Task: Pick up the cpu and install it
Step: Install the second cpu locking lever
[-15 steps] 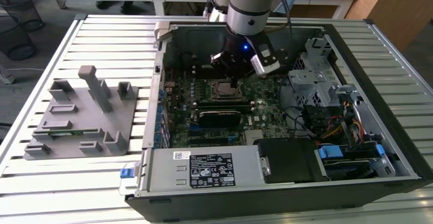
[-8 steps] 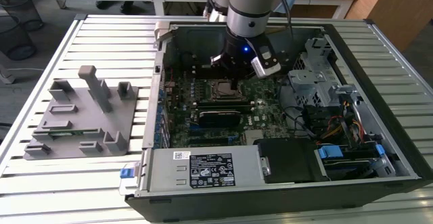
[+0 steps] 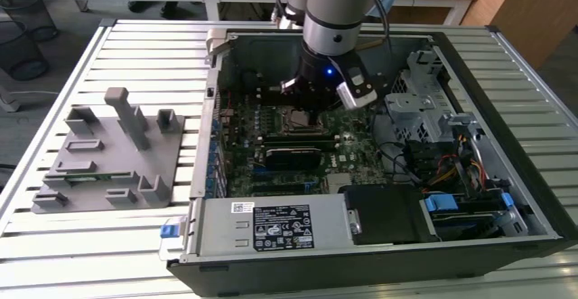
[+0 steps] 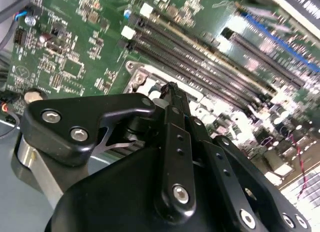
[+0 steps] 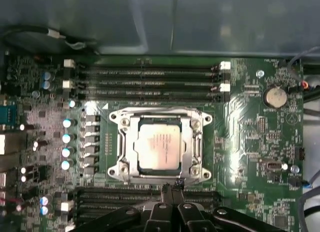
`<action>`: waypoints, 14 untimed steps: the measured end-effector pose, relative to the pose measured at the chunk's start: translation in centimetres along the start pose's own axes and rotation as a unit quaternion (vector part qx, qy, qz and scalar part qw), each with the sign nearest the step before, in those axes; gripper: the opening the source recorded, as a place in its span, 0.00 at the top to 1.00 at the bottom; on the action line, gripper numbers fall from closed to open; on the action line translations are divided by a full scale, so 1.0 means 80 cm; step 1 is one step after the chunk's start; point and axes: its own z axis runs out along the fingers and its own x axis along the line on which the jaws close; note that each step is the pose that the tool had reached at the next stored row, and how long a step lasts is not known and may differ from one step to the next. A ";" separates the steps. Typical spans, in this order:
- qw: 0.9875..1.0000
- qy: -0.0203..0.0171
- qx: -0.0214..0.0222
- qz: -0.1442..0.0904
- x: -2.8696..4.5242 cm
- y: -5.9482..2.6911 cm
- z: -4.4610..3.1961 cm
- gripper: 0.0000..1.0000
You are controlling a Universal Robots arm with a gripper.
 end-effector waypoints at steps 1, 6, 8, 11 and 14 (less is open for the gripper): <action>1.000 0.000 0.000 0.000 0.0001 -0.002 0.0000 0.89; 1.000 0.000 0.000 0.000 0.0037 -0.011 -0.0001 0.89; 1.000 0.000 0.000 0.000 0.0094 -0.013 0.0002 0.89; 1.000 0.000 -0.001 -0.001 0.0178 -0.013 0.0007 0.89; 1.000 0.000 -0.004 -0.001 0.0225 -0.014 0.0019 0.89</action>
